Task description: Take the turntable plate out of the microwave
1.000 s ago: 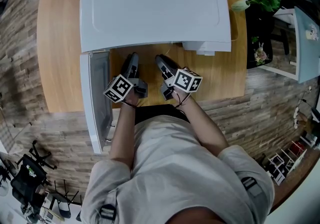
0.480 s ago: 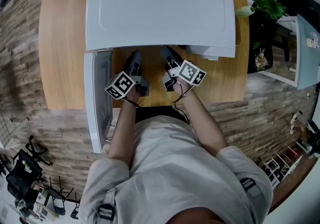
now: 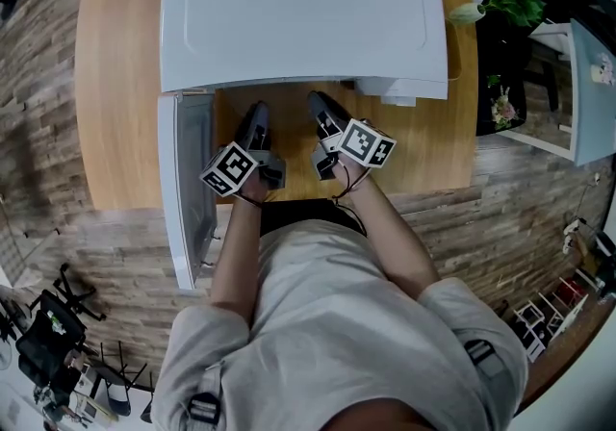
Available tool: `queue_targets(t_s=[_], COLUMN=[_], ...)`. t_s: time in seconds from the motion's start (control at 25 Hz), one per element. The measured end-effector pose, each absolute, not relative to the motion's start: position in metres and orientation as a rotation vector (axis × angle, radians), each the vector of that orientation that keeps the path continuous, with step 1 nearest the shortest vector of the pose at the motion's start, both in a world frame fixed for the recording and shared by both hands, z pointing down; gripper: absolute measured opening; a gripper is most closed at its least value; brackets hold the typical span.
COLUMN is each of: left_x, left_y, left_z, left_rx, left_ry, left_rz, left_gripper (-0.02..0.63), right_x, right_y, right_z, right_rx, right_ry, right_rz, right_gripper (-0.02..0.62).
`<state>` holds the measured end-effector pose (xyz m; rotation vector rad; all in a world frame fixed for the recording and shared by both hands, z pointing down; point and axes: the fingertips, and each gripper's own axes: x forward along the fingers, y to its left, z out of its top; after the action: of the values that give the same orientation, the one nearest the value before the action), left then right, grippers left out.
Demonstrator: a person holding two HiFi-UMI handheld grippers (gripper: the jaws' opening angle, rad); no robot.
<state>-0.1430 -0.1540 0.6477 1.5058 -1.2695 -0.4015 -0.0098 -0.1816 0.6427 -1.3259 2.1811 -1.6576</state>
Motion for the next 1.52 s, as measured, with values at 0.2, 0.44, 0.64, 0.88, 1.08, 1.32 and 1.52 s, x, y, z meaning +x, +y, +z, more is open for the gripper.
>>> queue_targets(t_s=[0.2, 0.44, 0.64, 0.88, 1.08, 1.32, 1.52], left_x=[-0.144, -0.144, -0.157, -0.162, -0.159, -0.160, -0.160], left_y=[-0.140, -0.134, -0.142, -0.162, -0.165, -0.164, -0.167], left_z=[0.648, 0.645, 0.642, 0.648, 0.640, 0.640, 0.638], left_rx=[1.503, 1.553, 1.547, 1.543, 1.545, 1.543, 1.602], left_ry=[-1.275, -1.276, -1.311, -1.327, -1.293, -1.282, -1.280], left_rz=[-0.400, -0.374, -0.424, -0.434, -0.486, -0.479, -0.429], left_gripper=[0.124, 0.132, 0.195, 0.174, 0.103, 0.101, 0.121], right_x=[-0.010, -0.007, -0.010, -0.005, -0.003, 0.000, -0.005], right_y=[-0.169, -0.160, -0.155, -0.156, -0.160, -0.188, -0.203], right_z=[0.640, 0.638, 0.635, 0.642, 0.649, 0.648, 0.645], right_rx=[-1.313, -1.306, -1.257, -1.291, -1.300, -1.296, -1.260], right_ry=[2.203, 2.216, 2.200, 2.242, 2.274, 2.196, 2.127], right_rz=[-1.659, -1.648, -1.661, -1.647, -1.651, -1.631, -1.644], right_gripper=[0.115, 0.113, 0.103, 0.112, 0.151, 0.207, 0.153])
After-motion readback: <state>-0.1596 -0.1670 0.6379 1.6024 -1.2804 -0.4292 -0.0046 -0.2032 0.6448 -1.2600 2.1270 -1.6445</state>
